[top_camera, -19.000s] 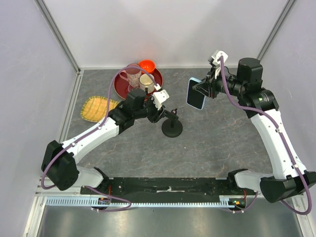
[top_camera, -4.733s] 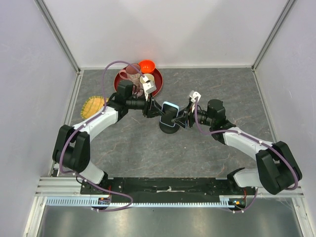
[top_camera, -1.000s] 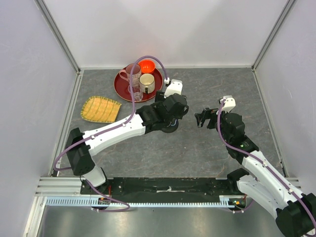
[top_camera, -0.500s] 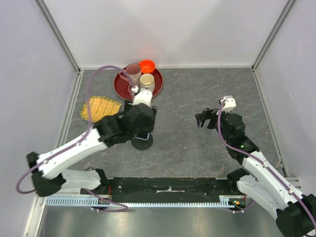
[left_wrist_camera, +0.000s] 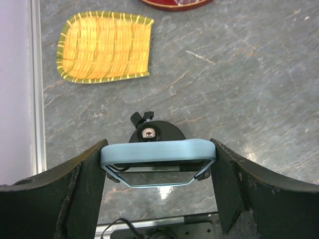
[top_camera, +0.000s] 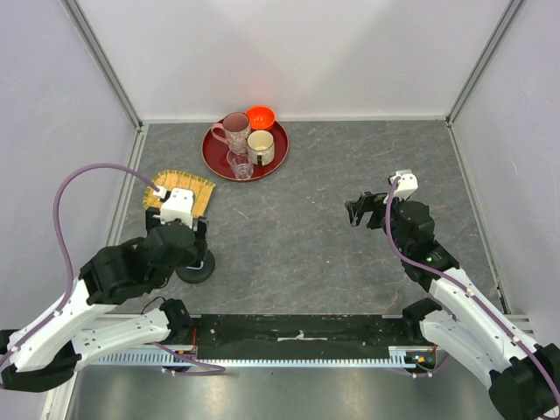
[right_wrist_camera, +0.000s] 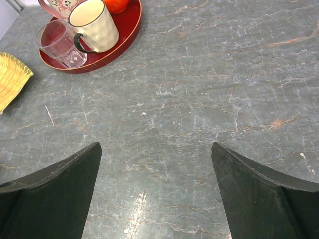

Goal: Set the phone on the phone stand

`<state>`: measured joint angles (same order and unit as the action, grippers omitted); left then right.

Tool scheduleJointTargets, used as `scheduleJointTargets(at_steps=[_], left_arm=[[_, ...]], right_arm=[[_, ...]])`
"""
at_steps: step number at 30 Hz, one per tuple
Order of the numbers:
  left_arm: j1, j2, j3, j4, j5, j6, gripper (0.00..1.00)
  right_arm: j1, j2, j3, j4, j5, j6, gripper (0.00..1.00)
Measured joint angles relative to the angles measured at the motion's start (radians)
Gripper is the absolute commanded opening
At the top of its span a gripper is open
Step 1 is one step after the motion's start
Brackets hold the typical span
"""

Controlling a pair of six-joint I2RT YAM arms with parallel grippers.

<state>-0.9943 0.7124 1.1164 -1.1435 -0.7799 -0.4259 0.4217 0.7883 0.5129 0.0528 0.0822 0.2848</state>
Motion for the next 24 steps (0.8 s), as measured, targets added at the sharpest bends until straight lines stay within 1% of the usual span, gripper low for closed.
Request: scheduleJointTargets(at_steps=[6, 12, 20, 24], left_arm=[[0.0, -0.051, -0.021, -0.043, 0.0, 0.008, 0.02], [0.0, -0.019, -0.021, -0.075, 0.028, -0.008, 0.02], [0.0, -0.028, -0.043, -0.083, 0.051, -0.049, 0.02], [0.0, -0.019, -0.046, -0.085, 0.053, -0.07, 0.09]], right_arm=[[0.0, 0.0, -0.002, 0.005, -0.006, 0.0, 0.98], [0.0, 0.0, -0.003, 0.006, -0.007, 0.0, 0.98], [0.0, 0.0, -0.008, 0.009, -0.016, 0.0, 0.98], [0.0, 0.0, -0.009, 0.013, -0.018, 0.0, 0.98]])
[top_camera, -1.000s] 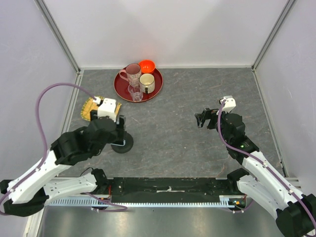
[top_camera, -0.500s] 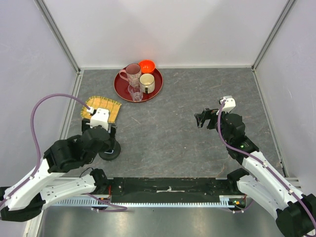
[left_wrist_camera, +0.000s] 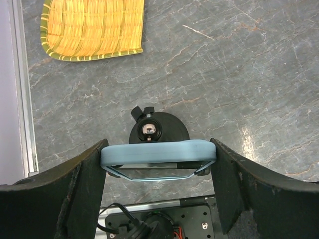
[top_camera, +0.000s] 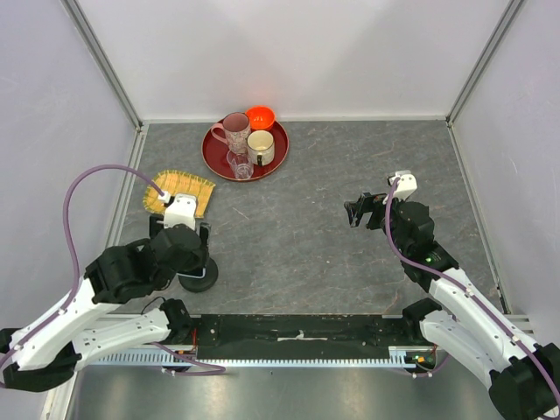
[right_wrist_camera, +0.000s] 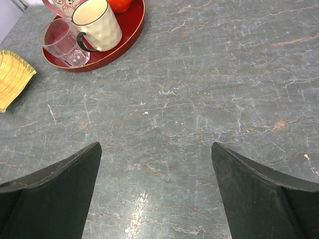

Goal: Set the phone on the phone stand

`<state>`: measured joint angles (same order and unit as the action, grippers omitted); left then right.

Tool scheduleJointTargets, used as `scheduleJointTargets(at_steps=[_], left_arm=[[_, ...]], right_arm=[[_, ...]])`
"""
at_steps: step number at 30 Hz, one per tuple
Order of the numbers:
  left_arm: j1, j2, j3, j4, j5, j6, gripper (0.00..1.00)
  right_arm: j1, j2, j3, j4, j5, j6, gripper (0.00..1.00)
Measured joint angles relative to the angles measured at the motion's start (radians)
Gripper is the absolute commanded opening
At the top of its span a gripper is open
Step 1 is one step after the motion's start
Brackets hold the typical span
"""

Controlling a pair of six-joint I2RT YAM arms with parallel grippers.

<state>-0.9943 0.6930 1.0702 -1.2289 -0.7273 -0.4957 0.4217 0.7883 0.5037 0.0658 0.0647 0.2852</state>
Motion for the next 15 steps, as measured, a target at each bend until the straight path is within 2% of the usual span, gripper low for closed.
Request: scheduleJointTargets(at_steps=[2, 3, 6, 8, 9, 12, 15], left_arm=[[0.0, 0.009, 0.0, -0.005, 0.0, -0.016, 0.23], [0.0, 0.013, 0.0, -0.006, 0.0, -0.024, 0.34], [0.0, 0.018, 0.0, -0.014, -0.012, -0.055, 0.5], [0.0, 0.012, 0.0, -0.026, -0.019, -0.078, 0.54], [0.0, 0.007, 0.0, -0.031, -0.021, -0.09, 0.63], [0.0, -0.011, 0.0, -0.051, -0.019, -0.112, 0.77], [0.0, -0.023, 0.0, -0.066, -0.017, -0.124, 0.85]], right_arm=[[0.0, 0.0, 0.0, 0.0, 0.0, 0.0, 0.98], [0.0, 0.0, 0.0, 0.0, 0.0, 0.0, 0.98], [0.002, 0.0, -0.001, 0.0, 0.0, 0.0, 0.98], [0.002, 0.0, -0.002, 0.001, 0.0, 0.0, 0.98], [0.002, 0.0, -0.002, 0.001, 0.0, 0.0, 0.98], [0.002, 0.001, -0.002, 0.001, 0.0, 0.0, 0.98], [0.002, 0.002, -0.002, 0.001, 0.0, 0.0, 0.98]])
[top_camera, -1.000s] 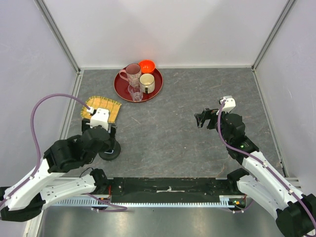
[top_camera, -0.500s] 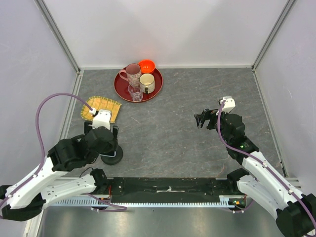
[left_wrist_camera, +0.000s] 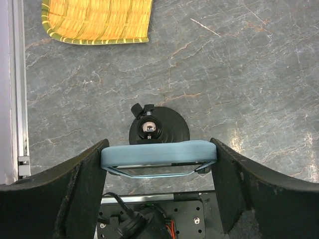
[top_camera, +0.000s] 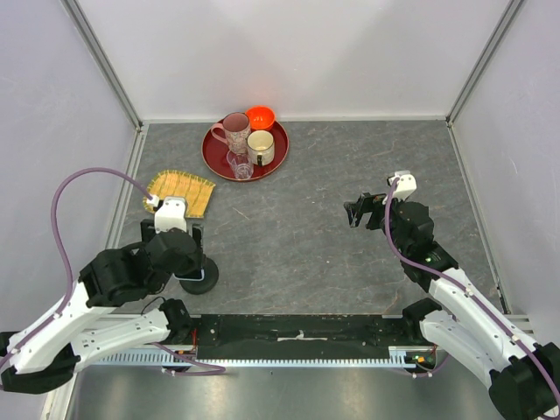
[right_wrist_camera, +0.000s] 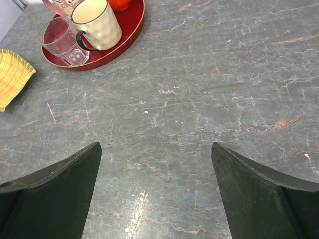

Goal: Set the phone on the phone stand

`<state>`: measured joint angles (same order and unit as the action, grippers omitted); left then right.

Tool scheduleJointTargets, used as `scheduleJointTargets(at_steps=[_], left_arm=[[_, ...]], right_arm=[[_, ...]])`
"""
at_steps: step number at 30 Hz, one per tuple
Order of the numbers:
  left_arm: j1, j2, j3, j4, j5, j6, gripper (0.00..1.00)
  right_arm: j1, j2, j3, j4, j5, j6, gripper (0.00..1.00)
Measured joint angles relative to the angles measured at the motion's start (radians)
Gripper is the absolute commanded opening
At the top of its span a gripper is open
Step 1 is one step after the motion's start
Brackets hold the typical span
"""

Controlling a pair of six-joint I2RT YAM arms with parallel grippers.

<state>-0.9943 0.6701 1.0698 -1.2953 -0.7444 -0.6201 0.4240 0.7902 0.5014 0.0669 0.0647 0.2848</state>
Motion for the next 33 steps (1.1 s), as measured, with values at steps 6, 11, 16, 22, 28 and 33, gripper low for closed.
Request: scheduleJointTargets(at_steps=[6, 11, 16, 22, 28, 33], left_arm=[[0.0, 0.014, 0.032, -0.026, 0.003, -0.041, 0.93], [0.0, 0.017, 0.078, -0.045, 0.01, -0.085, 0.95], [0.0, 0.013, 0.159, -0.061, 0.04, -0.098, 0.96], [0.0, 0.003, 0.308, -0.048, 0.049, -0.082, 0.95], [0.0, 0.009, 0.363, 0.178, 0.048, 0.072, 0.96], [0.0, 0.128, 0.373, 0.531, 0.103, 0.28, 0.98]], right_arm=[[0.003, 0.007, 0.0, 0.0, 0.0, 0.0, 0.98], [0.004, 0.01, 0.0, 0.0, 0.0, 0.0, 0.98], [0.004, 0.011, 0.0, 0.0, 0.0, 0.0, 0.98], [0.004, 0.018, 0.0, 0.0, 0.0, 0.001, 0.98], [0.004, 0.023, 0.014, -0.03, 0.037, 0.009, 0.98], [0.004, 0.005, 0.151, -0.188, 0.105, 0.002, 0.98]])
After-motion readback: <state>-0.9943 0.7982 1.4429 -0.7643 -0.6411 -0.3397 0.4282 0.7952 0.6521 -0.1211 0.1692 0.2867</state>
